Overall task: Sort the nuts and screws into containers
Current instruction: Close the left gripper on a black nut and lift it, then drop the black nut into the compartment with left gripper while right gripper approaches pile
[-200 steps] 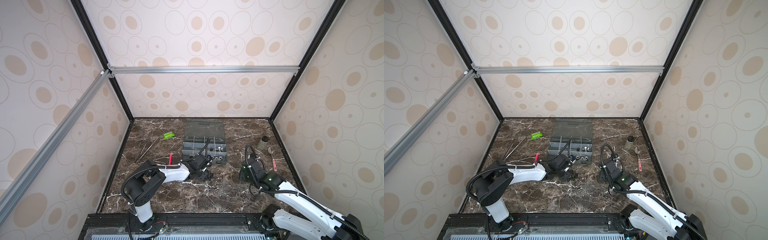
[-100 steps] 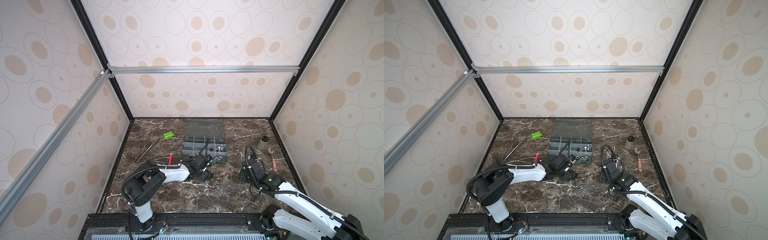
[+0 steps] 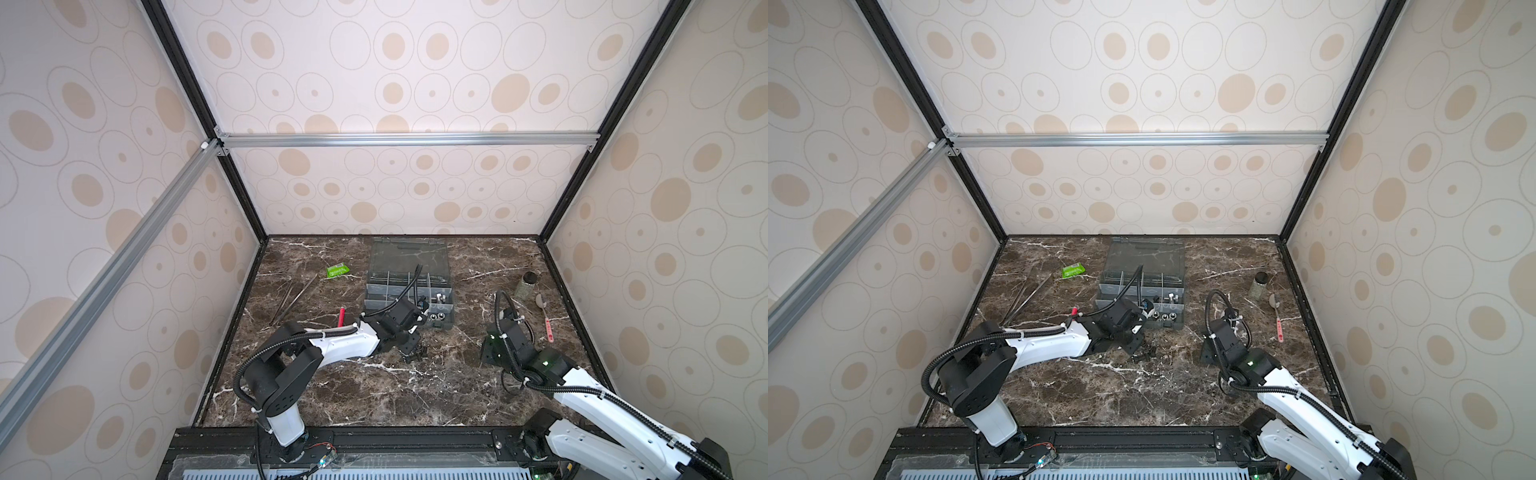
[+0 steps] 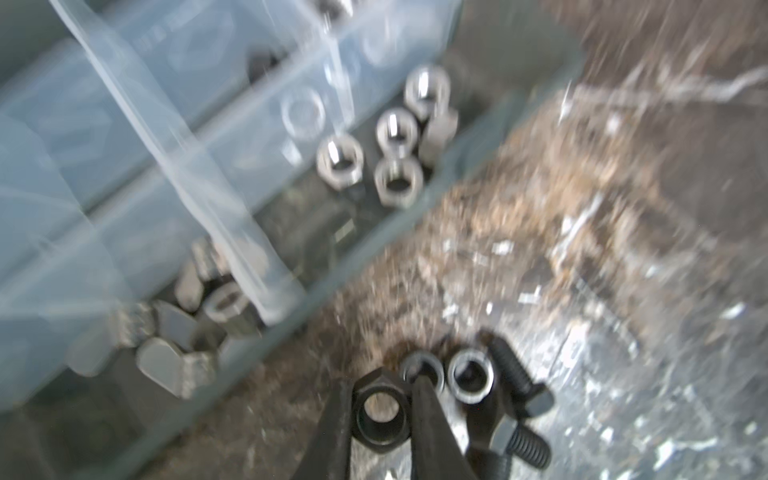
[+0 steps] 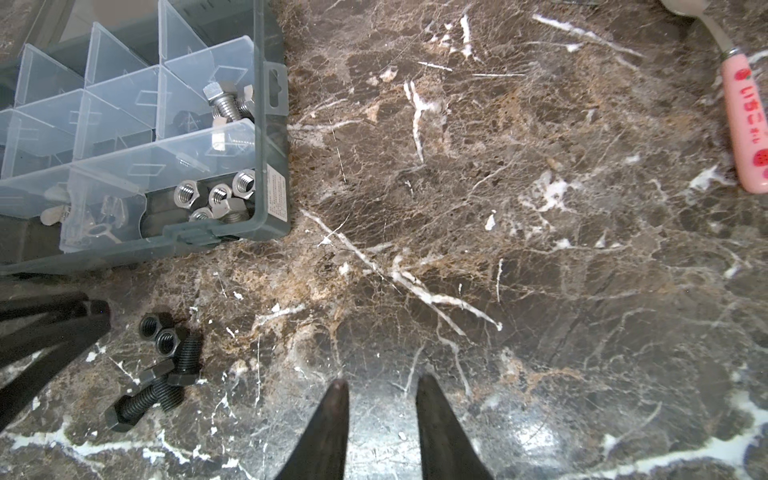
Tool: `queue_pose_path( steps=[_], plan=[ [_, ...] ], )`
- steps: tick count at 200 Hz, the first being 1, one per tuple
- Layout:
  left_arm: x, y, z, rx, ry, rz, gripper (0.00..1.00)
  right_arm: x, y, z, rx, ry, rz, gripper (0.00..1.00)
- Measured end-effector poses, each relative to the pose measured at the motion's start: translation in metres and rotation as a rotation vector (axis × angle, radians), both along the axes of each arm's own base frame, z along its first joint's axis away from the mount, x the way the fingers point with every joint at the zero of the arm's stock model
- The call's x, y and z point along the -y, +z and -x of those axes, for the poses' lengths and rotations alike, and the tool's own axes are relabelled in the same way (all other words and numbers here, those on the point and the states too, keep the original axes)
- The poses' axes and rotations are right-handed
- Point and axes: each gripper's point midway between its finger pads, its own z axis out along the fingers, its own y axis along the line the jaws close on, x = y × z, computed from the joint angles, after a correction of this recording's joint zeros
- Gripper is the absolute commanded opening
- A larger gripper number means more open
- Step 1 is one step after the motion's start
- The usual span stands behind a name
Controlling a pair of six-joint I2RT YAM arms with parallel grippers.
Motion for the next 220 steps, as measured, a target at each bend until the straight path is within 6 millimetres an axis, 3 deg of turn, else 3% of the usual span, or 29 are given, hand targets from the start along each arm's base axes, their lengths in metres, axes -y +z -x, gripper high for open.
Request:
queue_pose_path(
  steps=[33,55,78,120,137,169,220],
  plan=[
    [0.018,0.055,-0.049,0.097,0.041,0.102,0.2,0.0,0.0,0.0,0.002,-0.001,0.0,0.31],
    [0.027,0.076,-0.085,0.142,0.074,0.144,0.2,0.0,0.001,0.0,0.003,-0.001,0.0,0.31],
    [0.029,0.069,-0.108,0.142,0.097,0.141,0.2,0.0,0.001,-0.001,0.007,-0.003,0.001,0.31],
    [0.028,0.042,-0.126,0.104,0.118,0.111,0.2,0.002,0.0,-0.003,0.01,-0.001,0.023,0.31],
    [0.026,0.036,-0.129,0.091,0.123,0.109,0.21,0.002,-0.002,-0.003,0.003,0.005,0.036,0.32],
    [0.028,0.031,-0.128,0.071,0.128,0.123,0.35,0.001,-0.004,-0.005,-0.008,0.016,0.055,0.32],
    [0.03,0.033,-0.129,0.071,0.131,0.144,0.38,-0.001,-0.002,-0.008,-0.006,0.027,0.063,0.33]
  ],
)
